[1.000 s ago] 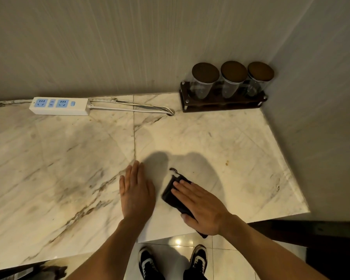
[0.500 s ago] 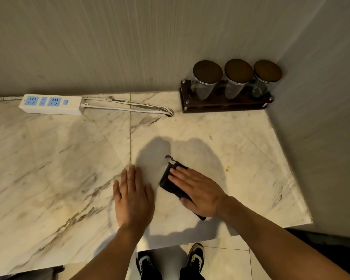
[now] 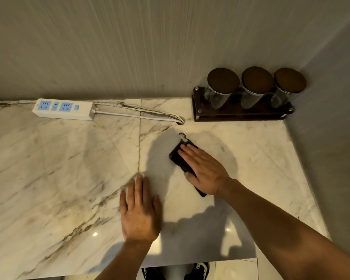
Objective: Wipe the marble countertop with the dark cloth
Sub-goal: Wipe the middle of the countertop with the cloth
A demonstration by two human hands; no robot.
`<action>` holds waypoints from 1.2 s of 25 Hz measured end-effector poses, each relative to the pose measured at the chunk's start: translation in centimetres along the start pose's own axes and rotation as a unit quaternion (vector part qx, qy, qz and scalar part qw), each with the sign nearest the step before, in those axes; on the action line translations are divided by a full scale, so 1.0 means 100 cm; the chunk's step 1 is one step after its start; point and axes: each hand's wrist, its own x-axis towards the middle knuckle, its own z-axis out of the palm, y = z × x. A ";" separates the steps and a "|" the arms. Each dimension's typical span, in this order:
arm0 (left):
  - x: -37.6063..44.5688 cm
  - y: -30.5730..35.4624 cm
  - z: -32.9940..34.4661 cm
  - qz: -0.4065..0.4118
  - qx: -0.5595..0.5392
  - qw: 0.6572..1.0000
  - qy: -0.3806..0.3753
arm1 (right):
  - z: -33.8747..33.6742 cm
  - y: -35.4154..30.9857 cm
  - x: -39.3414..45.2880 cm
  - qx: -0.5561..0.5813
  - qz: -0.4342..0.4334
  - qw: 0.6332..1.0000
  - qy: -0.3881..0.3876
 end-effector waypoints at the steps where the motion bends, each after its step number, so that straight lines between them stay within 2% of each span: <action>1: 0.000 0.000 0.000 0.000 0.003 1.000 -0.005 | -0.001 0.002 0.005 -0.004 0.016 1.000 0.007; 7: 0.001 -0.002 0.002 -0.006 0.029 0.999 -0.021 | -0.002 0.005 0.026 0.011 0.132 0.991 0.036; 11: 0.001 -0.001 0.002 -0.013 0.036 0.999 -0.029 | -0.002 0.000 0.034 0.039 0.226 0.971 0.067; 16: 0.001 -0.001 0.002 -0.021 0.042 0.998 -0.043 | 0.000 -0.006 0.042 0.074 0.329 0.936 0.103; 21: 0.001 -0.002 0.002 -0.020 0.033 0.998 -0.042 | 0.006 -0.019 0.041 0.093 0.434 0.884 0.145; 25: 0.001 -0.002 0.001 -0.016 0.017 0.999 -0.032 | 0.010 -0.031 0.028 0.103 0.474 0.859 0.164; 30: 0.001 -0.003 0.002 -0.011 0.012 1.000 -0.026 | 0.018 -0.047 -0.001 0.098 0.492 0.846 0.181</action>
